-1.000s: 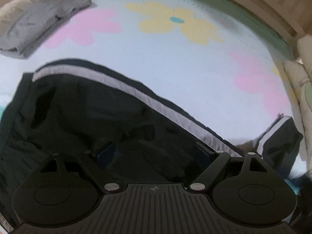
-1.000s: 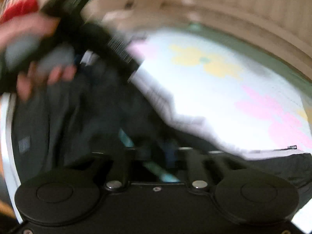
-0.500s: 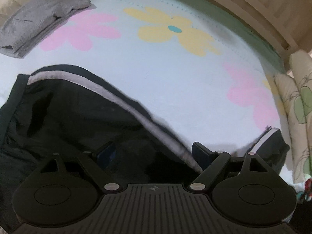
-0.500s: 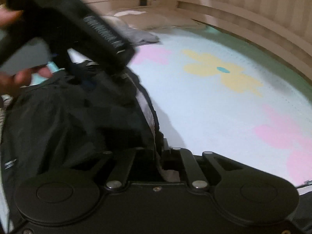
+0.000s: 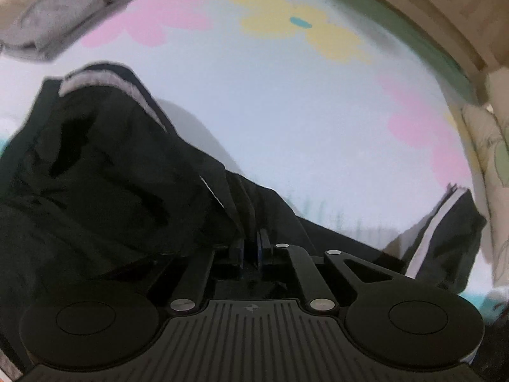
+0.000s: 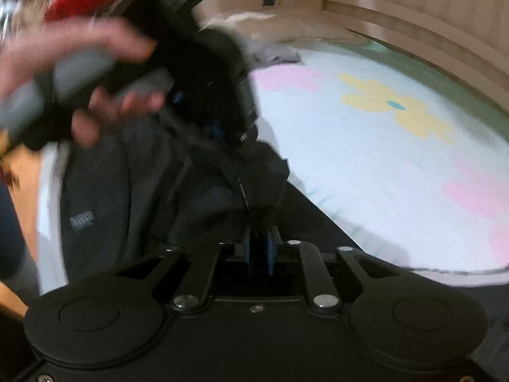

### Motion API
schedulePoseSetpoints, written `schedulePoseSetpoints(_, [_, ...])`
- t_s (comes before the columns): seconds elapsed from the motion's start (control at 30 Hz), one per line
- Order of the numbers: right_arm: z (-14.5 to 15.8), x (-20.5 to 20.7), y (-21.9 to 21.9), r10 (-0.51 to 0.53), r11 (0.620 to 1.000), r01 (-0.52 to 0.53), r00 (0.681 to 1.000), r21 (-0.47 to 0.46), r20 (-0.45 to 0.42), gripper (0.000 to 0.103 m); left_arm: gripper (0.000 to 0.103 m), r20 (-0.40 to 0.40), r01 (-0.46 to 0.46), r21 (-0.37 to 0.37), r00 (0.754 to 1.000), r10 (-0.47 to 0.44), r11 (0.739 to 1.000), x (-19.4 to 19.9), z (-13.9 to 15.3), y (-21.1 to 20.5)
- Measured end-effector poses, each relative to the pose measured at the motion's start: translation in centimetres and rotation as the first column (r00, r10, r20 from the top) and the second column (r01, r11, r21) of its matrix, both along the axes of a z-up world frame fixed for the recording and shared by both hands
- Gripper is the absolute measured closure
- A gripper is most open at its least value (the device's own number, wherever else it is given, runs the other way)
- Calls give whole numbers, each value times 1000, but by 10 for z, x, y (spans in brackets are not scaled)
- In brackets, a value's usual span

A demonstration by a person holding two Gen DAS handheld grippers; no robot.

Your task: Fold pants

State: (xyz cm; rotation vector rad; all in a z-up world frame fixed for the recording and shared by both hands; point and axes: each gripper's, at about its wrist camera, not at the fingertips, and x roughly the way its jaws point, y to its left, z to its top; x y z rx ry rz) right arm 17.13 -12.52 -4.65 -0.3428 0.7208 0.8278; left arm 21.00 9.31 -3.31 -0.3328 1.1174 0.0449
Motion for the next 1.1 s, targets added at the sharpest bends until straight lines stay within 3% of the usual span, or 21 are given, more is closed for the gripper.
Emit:
schedulePoseSetpoints(0.1, [21, 11, -30, -135, 979, 138, 990, 149, -30, 21, 96, 40, 30, 63, 999, -32, 998, -2, 10, -6])
schedulePoseSetpoints(0.17, [32, 22, -57, -284, 929, 286, 958, 234, -46, 18, 96, 58, 36, 69, 998, -40, 997, -5, 14, -8])
schedulePoseSetpoints(0.2, [34, 33, -68, -379, 892, 381, 924, 243, -56, 18, 96, 64, 34, 65, 997, -38, 997, -7, 15, -8])
schedulePoseSetpoints(0.23, [34, 45, -77, -466, 855, 467, 883, 228, -62, 18, 96, 68, 30, 60, 997, -34, 998, -7, 16, -8])
schedulePoseSetpoints(0.27, [32, 60, -84, -567, 803, 565, 822, 190, -51, 18, 96, 71, 29, 57, 997, -33, 998, -8, 18, -7])
schedulePoseSetpoints(0.37, [13, 106, -94, -744, 668, 744, 666, 32, 56, 17, 96, 76, 36, 62, 996, -41, 997, -7, 20, -8])
schedulePoseSetpoints(0.5, [-26, 163, -93, -826, 536, 827, 555, -170, 95, 20, 96, 83, 46, 77, 995, -52, 996, -10, 19, -5])
schedulePoseSetpoints(0.57, [-44, 177, -95, -854, 486, 848, 512, -212, 90, 22, 97, 79, 46, 77, 996, -52, 996, -9, 18, -3])
schedulePoseSetpoints(0.63, [-55, 184, -97, -884, 429, 870, 460, -244, 85, 29, 98, 75, 42, 77, 996, -48, 996, -9, 16, -2])
schedulePoseSetpoints(0.67, [-57, 181, -101, -896, 420, 882, 441, -214, 58, 38, 100, 75, 42, 79, 996, -48, 996, -9, 16, -3])
schedulePoseSetpoints(0.7, [-55, 179, -106, -904, 419, 892, 428, -171, 16, 59, 100, 80, 42, 82, 996, -48, 996, -10, 17, -3])
schedulePoseSetpoints(0.73, [-54, 171, -110, -905, 424, 895, 424, -140, -31, 70, 100, 87, 41, 89, 995, -49, 995, -11, 18, -4])
schedulePoseSetpoints(0.77, [-50, 168, -112, -913, 408, 901, 407, -149, -35, 99, 100, 96, 41, 93, 994, -50, 995, -12, 20, -5])
schedulePoseSetpoints(0.83, [-42, 167, -116, -919, 390, 904, 395, -174, -5, 98, 100, 119, 36, 92, 992, -47, 995, -17, 26, -6])
schedulePoseSetpoints(0.97, [-2, 130, -142, -932, 361, 929, 361, -84, -19, 98, 100, 198, 42, 110, 978, -63, 993, -36, 46, -11])
schedulePoseSetpoints(1.1, [38, 73, -169, -939, 342, 940, 342, -1, -40, 98, 100, 268, 54, 74, 961, -72, 996, -73, 63, -15])
